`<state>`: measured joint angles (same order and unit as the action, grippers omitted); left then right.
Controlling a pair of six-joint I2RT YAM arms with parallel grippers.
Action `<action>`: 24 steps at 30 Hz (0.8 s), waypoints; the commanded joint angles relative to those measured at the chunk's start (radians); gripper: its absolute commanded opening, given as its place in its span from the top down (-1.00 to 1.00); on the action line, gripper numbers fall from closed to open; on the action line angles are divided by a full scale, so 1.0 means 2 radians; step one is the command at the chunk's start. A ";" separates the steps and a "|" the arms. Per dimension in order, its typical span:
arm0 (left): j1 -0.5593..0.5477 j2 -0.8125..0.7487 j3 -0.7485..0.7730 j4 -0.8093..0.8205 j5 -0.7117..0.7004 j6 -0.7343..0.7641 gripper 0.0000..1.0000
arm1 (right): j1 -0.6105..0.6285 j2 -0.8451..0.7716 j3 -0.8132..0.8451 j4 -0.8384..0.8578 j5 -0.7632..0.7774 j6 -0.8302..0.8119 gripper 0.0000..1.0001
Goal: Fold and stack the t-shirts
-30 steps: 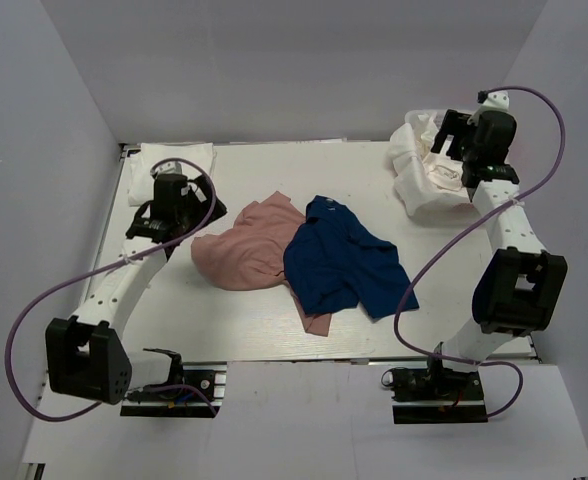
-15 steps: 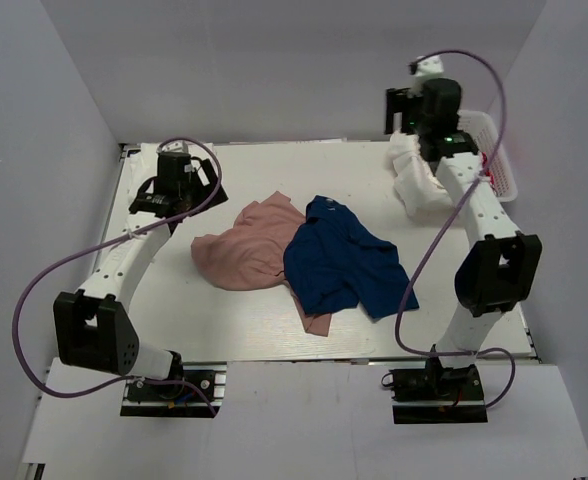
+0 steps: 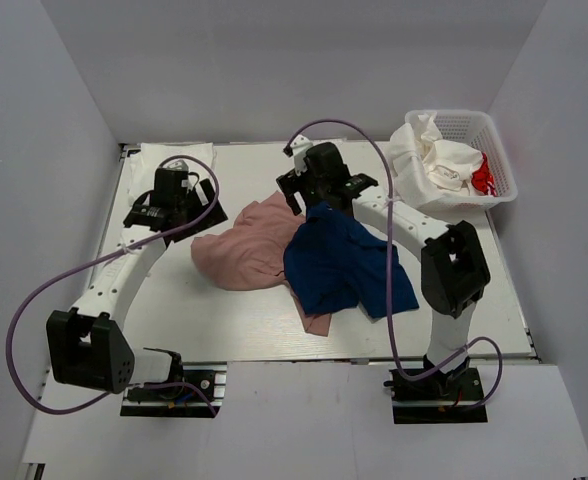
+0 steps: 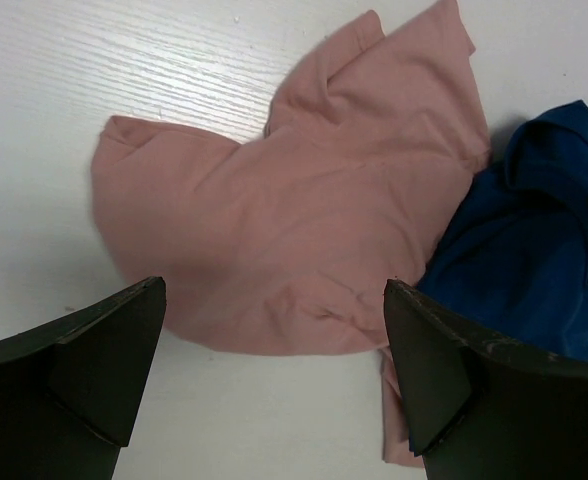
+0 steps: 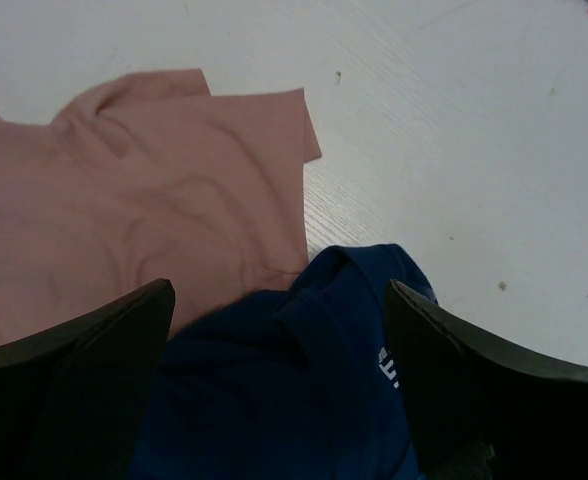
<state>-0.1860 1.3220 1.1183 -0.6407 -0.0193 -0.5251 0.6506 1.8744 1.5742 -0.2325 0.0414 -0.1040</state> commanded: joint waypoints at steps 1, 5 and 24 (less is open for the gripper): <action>0.002 -0.024 -0.007 -0.007 0.031 -0.009 -0.99 | 0.022 0.018 0.001 0.020 0.048 0.005 -0.81; 0.002 -0.028 -0.007 -0.013 0.046 -0.009 -0.99 | 0.039 0.032 0.003 -0.033 0.118 0.013 -0.81; 0.002 0.013 -0.024 0.025 0.118 -0.005 -0.99 | 0.018 -0.067 -0.207 -0.045 0.179 0.079 0.37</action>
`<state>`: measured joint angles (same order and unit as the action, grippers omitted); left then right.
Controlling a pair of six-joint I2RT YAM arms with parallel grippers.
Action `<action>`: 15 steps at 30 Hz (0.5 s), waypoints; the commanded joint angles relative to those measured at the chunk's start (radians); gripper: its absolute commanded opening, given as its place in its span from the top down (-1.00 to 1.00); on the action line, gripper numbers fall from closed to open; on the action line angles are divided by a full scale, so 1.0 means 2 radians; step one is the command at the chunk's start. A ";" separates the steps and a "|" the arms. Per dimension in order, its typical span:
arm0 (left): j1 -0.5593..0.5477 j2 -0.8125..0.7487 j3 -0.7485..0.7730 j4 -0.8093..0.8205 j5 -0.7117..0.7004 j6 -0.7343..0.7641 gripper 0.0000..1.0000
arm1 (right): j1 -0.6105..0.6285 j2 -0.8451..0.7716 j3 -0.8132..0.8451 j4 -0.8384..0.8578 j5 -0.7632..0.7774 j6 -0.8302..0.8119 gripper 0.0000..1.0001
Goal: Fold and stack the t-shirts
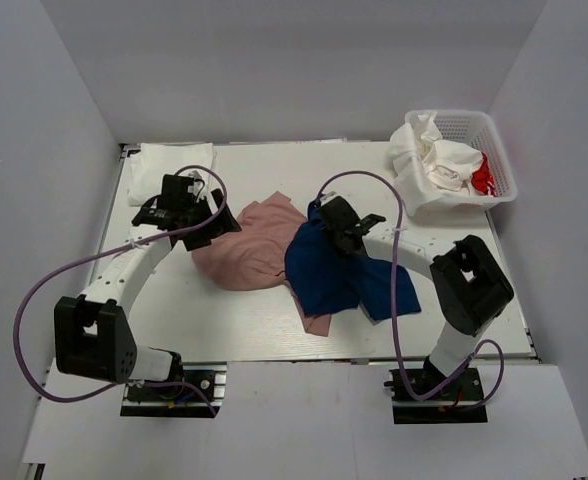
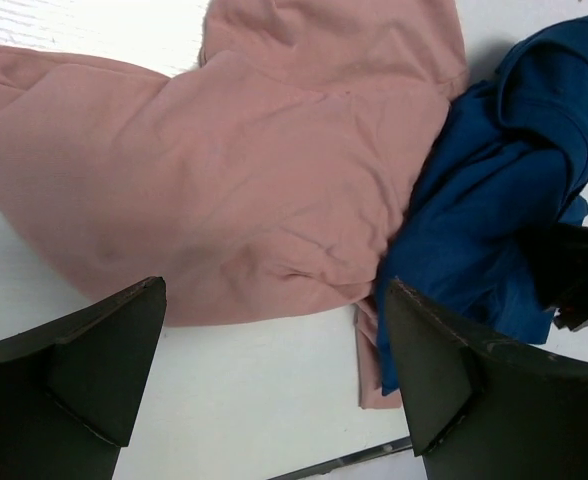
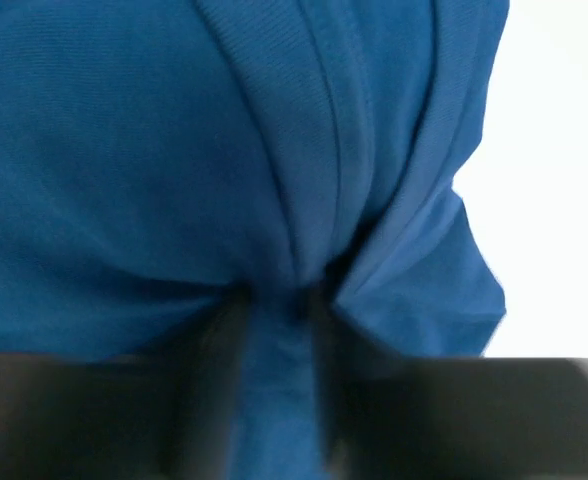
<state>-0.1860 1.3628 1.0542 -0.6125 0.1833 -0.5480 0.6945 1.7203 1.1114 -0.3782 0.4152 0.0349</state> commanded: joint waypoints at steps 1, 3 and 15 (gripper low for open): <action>0.002 -0.007 0.008 0.011 0.016 0.006 -0.99 | -0.009 0.010 0.032 0.030 -0.020 0.005 0.70; 0.002 -0.019 0.003 0.006 0.016 0.012 -0.99 | -0.014 -0.014 0.064 0.027 -0.017 0.006 1.00; 0.002 -0.066 -0.009 -0.014 -0.022 0.022 -0.99 | -0.103 -0.071 0.359 0.054 0.080 -0.091 1.00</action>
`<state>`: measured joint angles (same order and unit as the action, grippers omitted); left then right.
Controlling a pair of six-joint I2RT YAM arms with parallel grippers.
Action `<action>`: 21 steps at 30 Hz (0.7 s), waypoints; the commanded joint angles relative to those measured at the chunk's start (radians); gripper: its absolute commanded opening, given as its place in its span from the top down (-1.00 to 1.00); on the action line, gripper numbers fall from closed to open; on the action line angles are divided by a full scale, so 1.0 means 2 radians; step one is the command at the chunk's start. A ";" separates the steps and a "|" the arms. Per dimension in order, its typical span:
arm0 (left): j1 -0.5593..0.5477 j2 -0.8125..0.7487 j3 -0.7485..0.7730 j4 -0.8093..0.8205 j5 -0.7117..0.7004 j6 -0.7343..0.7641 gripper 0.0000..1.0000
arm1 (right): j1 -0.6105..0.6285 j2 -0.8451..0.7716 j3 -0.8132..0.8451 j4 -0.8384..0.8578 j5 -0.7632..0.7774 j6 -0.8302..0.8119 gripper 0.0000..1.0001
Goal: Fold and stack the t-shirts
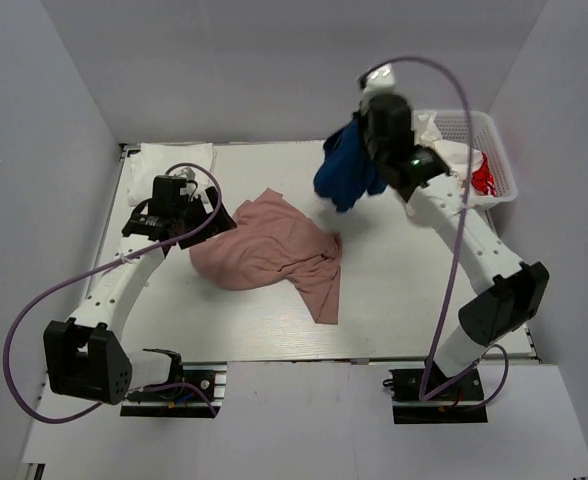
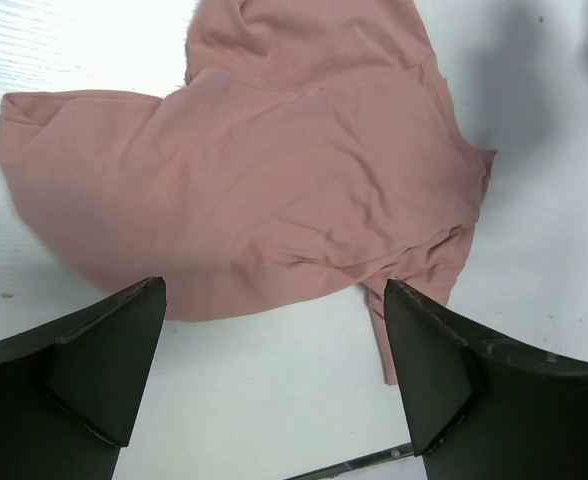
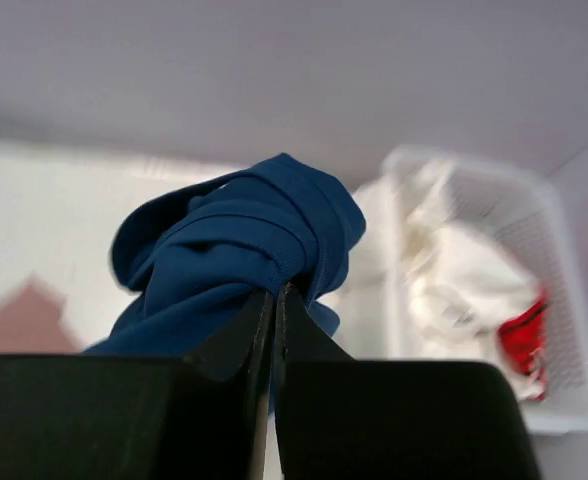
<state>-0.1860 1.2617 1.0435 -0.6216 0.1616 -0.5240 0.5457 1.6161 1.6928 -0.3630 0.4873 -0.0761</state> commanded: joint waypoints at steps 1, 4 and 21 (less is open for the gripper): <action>0.002 -0.016 0.001 -0.009 -0.011 0.010 -0.99 | -0.038 -0.010 0.092 0.052 0.061 -0.045 1.00; 0.002 -0.009 0.001 -0.004 -0.011 0.010 -0.99 | -0.087 0.019 0.151 0.066 0.083 -0.070 1.00; 0.002 0.025 -0.100 0.067 -0.065 -0.116 -0.99 | -0.265 0.113 0.193 -0.080 -0.125 0.079 -0.81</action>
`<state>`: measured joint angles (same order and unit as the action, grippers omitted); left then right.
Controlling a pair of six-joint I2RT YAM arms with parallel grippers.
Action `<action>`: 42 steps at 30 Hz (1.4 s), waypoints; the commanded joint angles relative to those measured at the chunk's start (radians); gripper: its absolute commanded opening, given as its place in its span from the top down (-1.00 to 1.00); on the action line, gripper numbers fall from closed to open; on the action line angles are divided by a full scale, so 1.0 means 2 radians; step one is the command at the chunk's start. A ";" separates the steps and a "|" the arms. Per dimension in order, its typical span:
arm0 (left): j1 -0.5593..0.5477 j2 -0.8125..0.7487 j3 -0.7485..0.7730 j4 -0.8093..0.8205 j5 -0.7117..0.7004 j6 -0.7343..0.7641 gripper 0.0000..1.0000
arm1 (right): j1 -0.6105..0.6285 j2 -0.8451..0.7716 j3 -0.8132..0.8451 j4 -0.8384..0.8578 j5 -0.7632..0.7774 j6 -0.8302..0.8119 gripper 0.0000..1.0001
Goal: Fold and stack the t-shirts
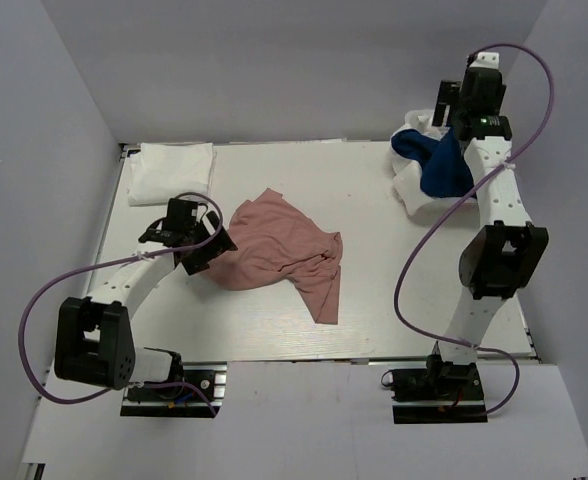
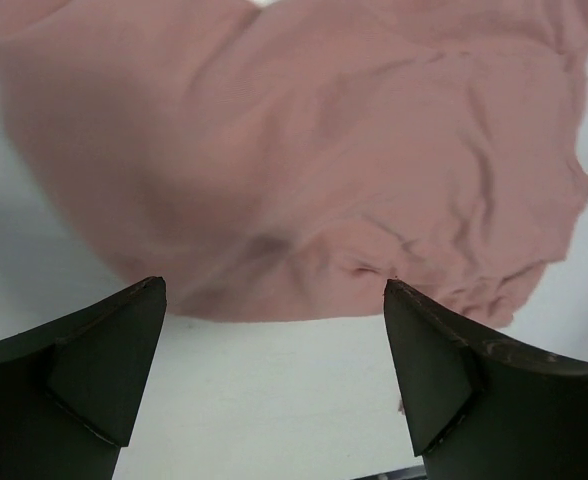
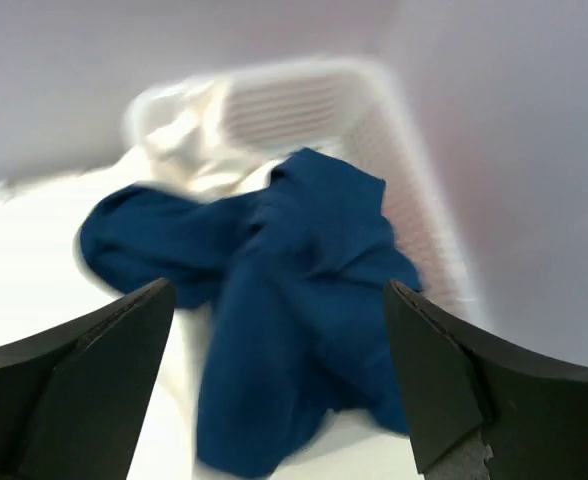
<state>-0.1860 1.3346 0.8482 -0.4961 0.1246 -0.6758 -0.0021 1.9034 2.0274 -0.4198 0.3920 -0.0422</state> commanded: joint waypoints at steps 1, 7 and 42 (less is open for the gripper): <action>0.002 -0.019 -0.002 -0.008 -0.064 -0.049 -0.99 | 0.009 -0.048 -0.012 -0.022 -0.123 0.062 -0.81; 0.002 -0.038 -0.002 -0.072 -0.169 -0.100 -0.99 | 0.066 -0.215 -0.269 0.123 -0.282 0.052 -0.81; -0.007 0.072 -0.006 0.044 -0.180 -0.107 1.00 | 0.325 -0.073 -0.492 0.179 -0.145 0.117 1.00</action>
<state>-0.1806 1.5597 0.8272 -0.4137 -0.2512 -0.9241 0.6334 1.7760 1.0126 -0.0757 0.0513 0.1741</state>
